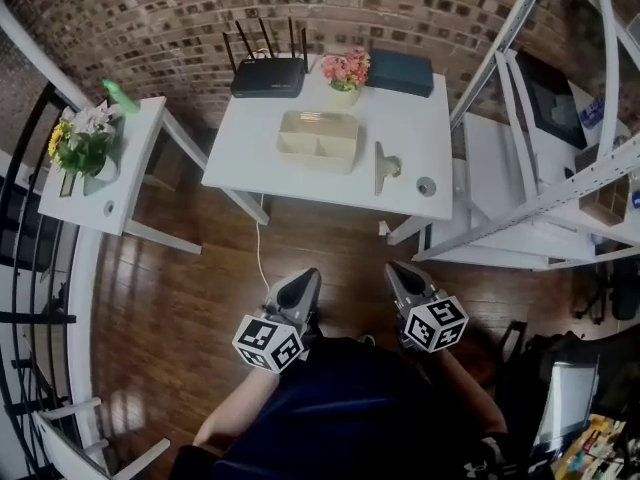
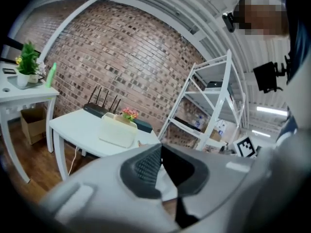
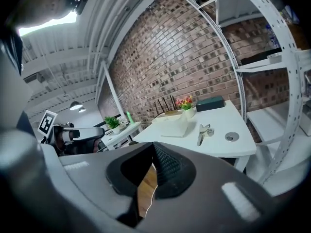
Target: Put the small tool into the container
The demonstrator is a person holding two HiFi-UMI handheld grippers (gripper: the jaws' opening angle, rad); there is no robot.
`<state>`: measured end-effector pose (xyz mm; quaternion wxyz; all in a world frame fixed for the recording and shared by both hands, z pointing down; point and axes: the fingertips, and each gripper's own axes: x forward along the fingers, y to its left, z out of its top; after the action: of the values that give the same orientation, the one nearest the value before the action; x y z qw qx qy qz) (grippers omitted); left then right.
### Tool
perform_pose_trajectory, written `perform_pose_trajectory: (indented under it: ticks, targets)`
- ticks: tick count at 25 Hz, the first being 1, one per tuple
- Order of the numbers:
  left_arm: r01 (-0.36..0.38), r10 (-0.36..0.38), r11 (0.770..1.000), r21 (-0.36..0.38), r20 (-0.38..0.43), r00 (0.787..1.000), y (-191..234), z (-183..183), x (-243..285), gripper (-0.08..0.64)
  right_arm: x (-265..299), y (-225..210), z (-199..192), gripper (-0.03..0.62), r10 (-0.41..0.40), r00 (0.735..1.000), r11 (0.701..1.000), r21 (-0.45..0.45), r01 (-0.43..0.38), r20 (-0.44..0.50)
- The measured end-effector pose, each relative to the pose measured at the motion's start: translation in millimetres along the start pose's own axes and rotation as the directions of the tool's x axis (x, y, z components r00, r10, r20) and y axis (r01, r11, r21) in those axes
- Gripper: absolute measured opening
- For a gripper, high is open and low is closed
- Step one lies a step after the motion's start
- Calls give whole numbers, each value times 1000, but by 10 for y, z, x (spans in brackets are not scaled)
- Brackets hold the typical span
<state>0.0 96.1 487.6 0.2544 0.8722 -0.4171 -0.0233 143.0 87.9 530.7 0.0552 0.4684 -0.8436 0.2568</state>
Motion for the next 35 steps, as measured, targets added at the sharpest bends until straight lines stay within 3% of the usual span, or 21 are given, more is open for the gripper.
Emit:
perform_pose_trajectory:
  ticks: [4,8,14,22,27,32,35]
  targets:
    - [82,-81,996,42,-21,996,442,360,159,3,460,-110,250,11,-114,993,993,21,114,1]
    - [132,-130,991,31,-68,989,877,553,230,22,793,-430,389,11,-241,970,965,102,242,-22]
    - [134,-131,991,16,-113,985,1265,615,383,78,972,-1089,470,43,-365,928,920,125,372,-71]
    - [44,-41,999,22,-115,993,1380,722,575,92,1476,-2040,404,166,-303,930,931,142,335,-207]
    - [-35,41,998,48,-127,991,1423,779,660,137,1837,-2377,296,203,-235,926,954,112,278,-296]
    - [-86,91,995,49,-124,988,1403,788,699,146,2159,-2588,145,227,-151,907,958,166,232,-392]
    - [-113,118,992,46,-121,986,1396,751,703,147,2305,-2688,62,225,-113,882,964,166,209,-457]
